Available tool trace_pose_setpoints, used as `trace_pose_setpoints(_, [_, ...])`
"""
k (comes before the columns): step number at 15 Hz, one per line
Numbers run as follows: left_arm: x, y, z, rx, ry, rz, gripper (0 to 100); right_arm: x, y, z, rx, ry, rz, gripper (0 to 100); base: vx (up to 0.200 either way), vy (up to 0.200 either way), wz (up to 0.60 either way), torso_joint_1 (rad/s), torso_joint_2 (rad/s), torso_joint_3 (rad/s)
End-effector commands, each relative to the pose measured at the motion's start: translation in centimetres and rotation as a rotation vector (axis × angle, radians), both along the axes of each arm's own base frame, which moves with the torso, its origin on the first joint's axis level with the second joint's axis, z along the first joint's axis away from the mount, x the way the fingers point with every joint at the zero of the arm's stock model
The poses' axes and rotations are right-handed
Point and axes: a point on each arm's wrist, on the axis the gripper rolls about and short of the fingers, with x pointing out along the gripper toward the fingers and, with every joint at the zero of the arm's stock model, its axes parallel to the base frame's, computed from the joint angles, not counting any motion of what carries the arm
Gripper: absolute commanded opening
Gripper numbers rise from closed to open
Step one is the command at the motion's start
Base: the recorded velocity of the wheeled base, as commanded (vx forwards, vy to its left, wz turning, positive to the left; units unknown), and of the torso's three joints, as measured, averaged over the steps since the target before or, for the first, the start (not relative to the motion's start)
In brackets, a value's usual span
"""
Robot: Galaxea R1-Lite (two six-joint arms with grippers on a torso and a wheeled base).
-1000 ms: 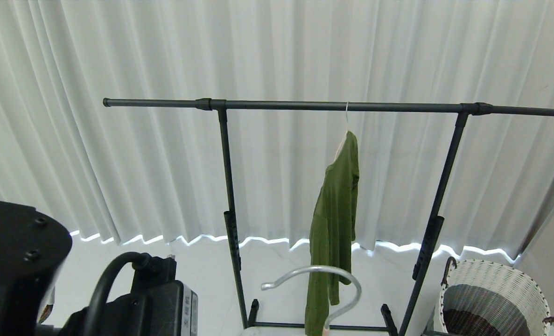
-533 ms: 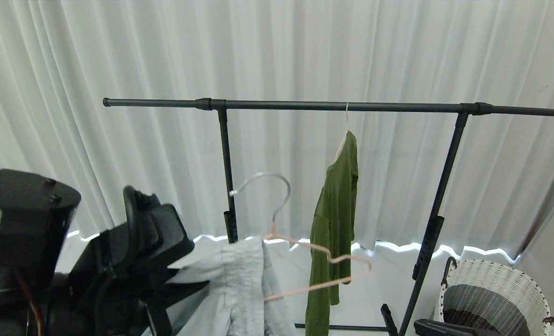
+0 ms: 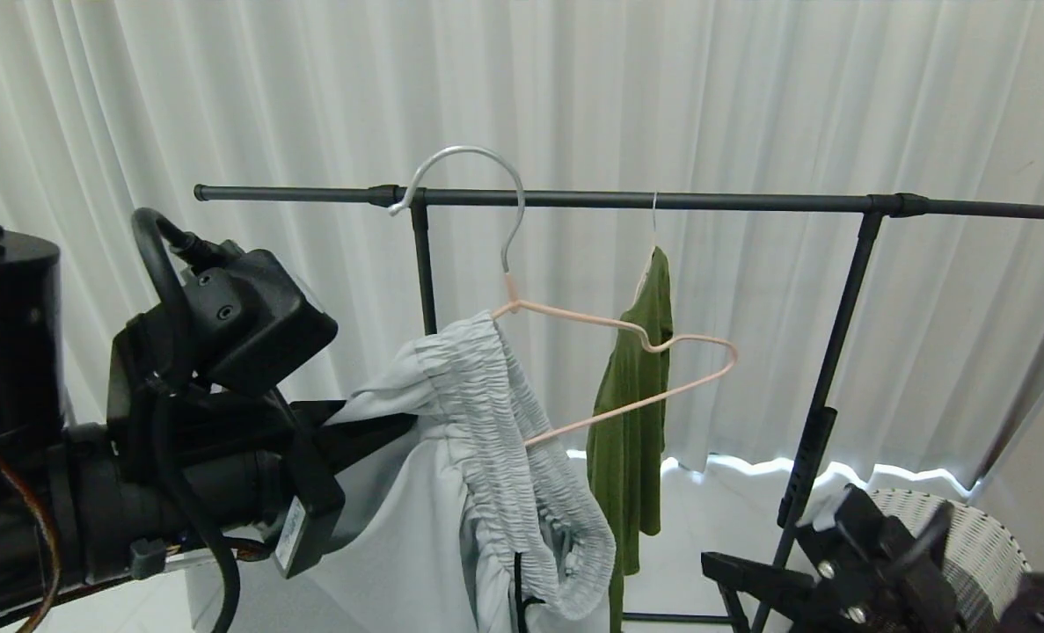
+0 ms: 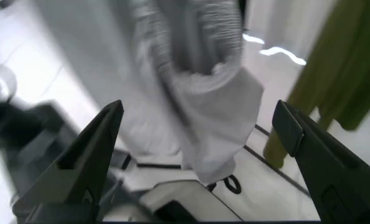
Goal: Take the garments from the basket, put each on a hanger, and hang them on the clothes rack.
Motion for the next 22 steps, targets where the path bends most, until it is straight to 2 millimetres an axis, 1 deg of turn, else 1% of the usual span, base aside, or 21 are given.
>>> trace_pose_setpoints(1, [0.0,-0.1,0.6,-0.015,-0.016,-0.004,0,3.0,1.7,-1.2,-0.028,0.035,-0.1,100,0.0,0.0,0.0,0.0,0.0,0.0])
trace_pose_setpoints(3, [-0.2,-0.3,1.0,-0.029,-0.029,-0.016,0,4.4,2.4,-1.0,-0.015,0.03,-0.138,100,0.0,0.0,0.0,0.0,0.0,0.0])
trace_pose_setpoints(4, [-0.2,-0.3,1.2,-0.033,-0.033,-0.019,0,4.7,2.7,-1.2,-0.02,0.032,-0.142,100,0.0,0.0,0.0,0.0,0.0,0.0])
trace_pose_setpoints(7, [-0.1,-0.5,1.7,-0.042,-0.045,-0.02,0,4.9,3.1,-2.5,-0.063,0.054,-0.149,100,0.0,0.0,0.0,0.0,0.0,0.0])
trace_pose_setpoints(10, [0.0,-0.5,1.9,-0.052,-0.057,-0.018,0,4.8,2.9,-2.8,-0.077,0.057,-0.156,100,0.0,0.0,0.0,0.0,0.0,0.0])
trace_pose_setpoints(11, [-0.1,-0.5,1.9,-0.052,-0.057,-0.018,0,4.8,2.7,-2.9,-0.084,0.058,-0.162,0,0.0,0.0,0.0,0.0,0.0,0.0])
trace_pose_setpoints(13, [0.0,-0.3,1.7,-0.041,-0.056,-0.007,0,5.5,2.1,-3.0,-0.097,0.047,-0.216,0,0.0,0.0,0.0,0.0,0.0,0.0])
trace_pose_setpoints(14, [0.2,0.0,1.0,-0.016,-0.044,0.023,0,6.3,1.2,-3.3,-0.117,0.045,-0.274,0,0.0,0.0,0.0,0.0,0.0,0.0])
trace_pose_setpoints(18, [0.0,0.3,-0.4,0.035,-0.022,0.052,0,9.8,-1.8,-3.5,-0.187,0.013,-0.418,0,0.0,0.0,0.0,0.0,0.0,0.0])
trace_pose_setpoints(19, [0.0,0.4,-0.7,0.047,-0.019,0.055,0,10.3,-2.3,-3.5,-0.2,0.009,-0.437,0,0.0,0.0,0.0,0.0,0.0,0.0])
trace_pose_setpoints(22, [-0.2,0.6,-1.6,0.109,-0.026,0.078,0,10.8,-2.8,-3.5,-0.206,0.004,-0.458,0,0.0,0.0,0.0,0.0,0.0,0.0])
